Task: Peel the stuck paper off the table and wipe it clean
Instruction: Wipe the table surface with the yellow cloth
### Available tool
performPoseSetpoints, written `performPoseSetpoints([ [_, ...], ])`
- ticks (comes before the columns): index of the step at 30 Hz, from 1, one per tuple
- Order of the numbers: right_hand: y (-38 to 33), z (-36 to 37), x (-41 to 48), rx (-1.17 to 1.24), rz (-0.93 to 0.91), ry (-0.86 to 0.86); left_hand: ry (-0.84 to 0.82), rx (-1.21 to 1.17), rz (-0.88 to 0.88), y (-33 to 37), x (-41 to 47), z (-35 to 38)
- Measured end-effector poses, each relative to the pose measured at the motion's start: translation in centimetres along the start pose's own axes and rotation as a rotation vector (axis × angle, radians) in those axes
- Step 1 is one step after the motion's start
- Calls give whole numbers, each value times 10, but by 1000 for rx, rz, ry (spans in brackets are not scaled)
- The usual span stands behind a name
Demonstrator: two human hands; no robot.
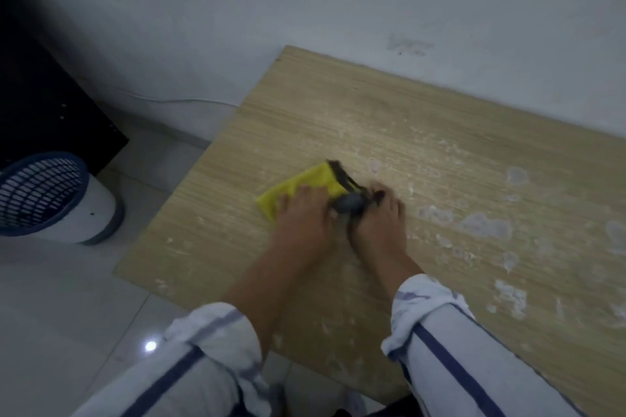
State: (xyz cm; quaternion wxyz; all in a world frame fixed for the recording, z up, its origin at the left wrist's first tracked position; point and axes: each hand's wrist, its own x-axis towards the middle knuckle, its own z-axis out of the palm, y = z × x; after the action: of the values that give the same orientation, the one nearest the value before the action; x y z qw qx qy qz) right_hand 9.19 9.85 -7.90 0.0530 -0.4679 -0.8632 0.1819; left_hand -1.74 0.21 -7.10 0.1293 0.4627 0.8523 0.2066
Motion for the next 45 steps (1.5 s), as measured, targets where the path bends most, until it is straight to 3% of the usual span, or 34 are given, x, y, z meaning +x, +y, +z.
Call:
performPoseSetpoints([
  [2, 0, 5, 2, -41, 5, 5, -85, 141, 112, -1, -11, 10],
  [4, 4, 7, 1, -46, -17, 27, -20, 185, 45, -28, -2, 5],
  [6, 4, 7, 0, -50, -24, 55, 103, 158, -145, -61, 11, -14],
  [9, 0, 7, -1, -56, -18, 84, 350, -103, -539, -92, 25, -54],
  [10, -1, 7, -1, -49, -15, 89, 422, -176, -566, -87, 26, -59],
  [12, 0, 7, -1, -43, -16, 95, 376, -207, -337, -58, 24, -55],
  [14, 2, 7, -1, -48, -25, 89, 109, -103, 1, -28, 8, -28],
  [16, 2, 7, 0, -63, -30, 83, -84, 63, 119, -27, -10, -9],
  [18, 1, 8, 0, -78, -25, 103, -12, 143, 14, -62, -14, -18],
  [22, -1, 9, 0, -107, -19, 119, 294, 24, -520, -135, -9, -69],
  [24, 0, 8, 1, -72, -21, 105, 363, -44, -596, -128, -5, -77],
  [26, 3, 2, -1, 21, -23, 101, 309, -78, -425, -91, -9, -60],
  [28, 14, -7, -7, 70, 15, 141, 210, 25, -93, -46, -28, -28],
  [30, 33, -17, -17, 20, 79, 175, 54, 133, 186, -11, -54, 7],
  [31, 43, -21, -23, -15, 114, 173, -35, 175, 244, -4, -63, 17],
  [32, 53, -23, -29, -41, 140, 164, -78, 222, 265, -2, -64, 21],
  [34, 67, -23, -36, -50, 148, 145, 36, 258, 190, -15, -49, 20],
  [37, 77, -19, -41, -25, 104, 161, 161, 168, -304, -44, -7, -7],
  [39, 79, -17, -40, -7, 104, 162, 191, 14, -510, -37, 14, -23],
  [40, 79, -17, -40, 1, 109, 156, 220, -54, -491, -21, 19, -23],
  [42, 82, -17, -40, 22, 107, 143, 152, -139, -261, 26, 11, -7],
  [45, 86, -22, -41, 91, 91, 95, -209, 18, 181, 78, -37, 41],
])
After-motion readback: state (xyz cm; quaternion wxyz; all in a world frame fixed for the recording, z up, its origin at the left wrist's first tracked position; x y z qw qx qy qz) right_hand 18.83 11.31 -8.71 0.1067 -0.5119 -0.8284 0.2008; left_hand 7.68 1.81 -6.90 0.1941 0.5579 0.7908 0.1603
